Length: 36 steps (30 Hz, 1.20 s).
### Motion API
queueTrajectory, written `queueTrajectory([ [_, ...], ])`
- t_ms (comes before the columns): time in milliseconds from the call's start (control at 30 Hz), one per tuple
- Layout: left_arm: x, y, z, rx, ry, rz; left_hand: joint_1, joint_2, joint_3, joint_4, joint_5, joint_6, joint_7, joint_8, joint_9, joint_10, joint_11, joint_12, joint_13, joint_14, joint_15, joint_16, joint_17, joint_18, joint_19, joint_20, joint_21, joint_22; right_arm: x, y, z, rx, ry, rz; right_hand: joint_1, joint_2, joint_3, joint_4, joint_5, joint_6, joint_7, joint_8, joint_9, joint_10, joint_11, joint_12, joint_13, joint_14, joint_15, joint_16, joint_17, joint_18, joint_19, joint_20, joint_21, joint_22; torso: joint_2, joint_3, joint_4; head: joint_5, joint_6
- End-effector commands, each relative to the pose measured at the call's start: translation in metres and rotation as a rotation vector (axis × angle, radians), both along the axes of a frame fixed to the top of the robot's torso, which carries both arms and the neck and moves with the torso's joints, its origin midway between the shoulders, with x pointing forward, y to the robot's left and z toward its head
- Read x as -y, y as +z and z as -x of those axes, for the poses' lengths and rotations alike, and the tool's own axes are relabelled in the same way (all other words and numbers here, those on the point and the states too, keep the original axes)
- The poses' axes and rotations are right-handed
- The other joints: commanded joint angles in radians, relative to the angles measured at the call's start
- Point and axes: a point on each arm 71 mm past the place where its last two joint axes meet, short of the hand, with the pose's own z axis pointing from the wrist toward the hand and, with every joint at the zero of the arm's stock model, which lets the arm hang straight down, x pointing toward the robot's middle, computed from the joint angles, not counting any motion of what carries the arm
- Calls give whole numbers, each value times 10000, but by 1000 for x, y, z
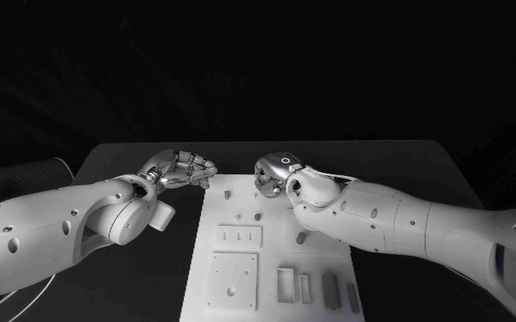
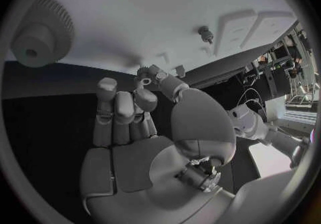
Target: Assemble the parts on the task board
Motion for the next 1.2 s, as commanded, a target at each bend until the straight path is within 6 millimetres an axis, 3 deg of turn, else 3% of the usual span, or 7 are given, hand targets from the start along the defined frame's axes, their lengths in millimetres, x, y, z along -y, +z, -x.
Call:
queueTrajectory([
  [33,2,2,0,61,-140,21,86,-15,-28,-8,34,62,-8,-39,1,52,-6,-54,16,6,21,-42,17,67,-8,-65,-57,8,0,-1,1,9,-14,101,2,-118,7,-44,6,79,34,-6,16,-1,20,-15,-10,28,-6,12,-16,314,-7,-49,27,144,2,-4,-5,-1,0],
  [600,3,1,-2,52,-169,11,86,-9,-30,-8,34,66,-8,-46,3,56,-6,-64,23,9,22,-59,35,66,-6,-65,-65,12,-4,-1,2,-57,53,22,-23,-168,-2,-30,-27,62,45,-24,17,-9,31,-25,-14,-16,3,-13,-84,314,-20,-38,13,138,5,-3,3,-24,10],
  [733,3,1,-2,44,-166,8,86,-9,-31,-8,34,65,-8,-47,3,56,-6,-66,25,9,22,-62,38,66,-6,-65,-67,12,-3,-2,2,-145,22,26,-51,-298,6,25,-72,-25,80,-85,6,-75,64,-43,-2,-99,26,-58,-181,314,-49,-17,-19,124,1,1,2,-23,10],
  [967,3,1,-1,27,-174,7,86,-11,-33,-8,34,64,-8,-51,3,55,-5,-70,27,9,23,-68,44,65,-7,-64,-71,13,-1,-3,1,-281,-74,39,-30,-673,83,280,-117,-640,279,-449,-138,-131,251,-82,-15,-157,182,-71,-212,314,-70,18,-67,104,4,2,-7,-22,8],
  [1200,3,1,-1,8,-206,8,161,11,5,-15,71,74,-12,-60,9,57,-6,-88,38,13,22,-98,74,67,-7,-66,-87,18,2,-3,-1,-390,-202,13,-30,-829,111,510,-121,-867,373,-579,-195,-188,343,-99,-24,-208,273,-86,-236,314,-109,48,-106,97,2,2,-2,-28,5],
])
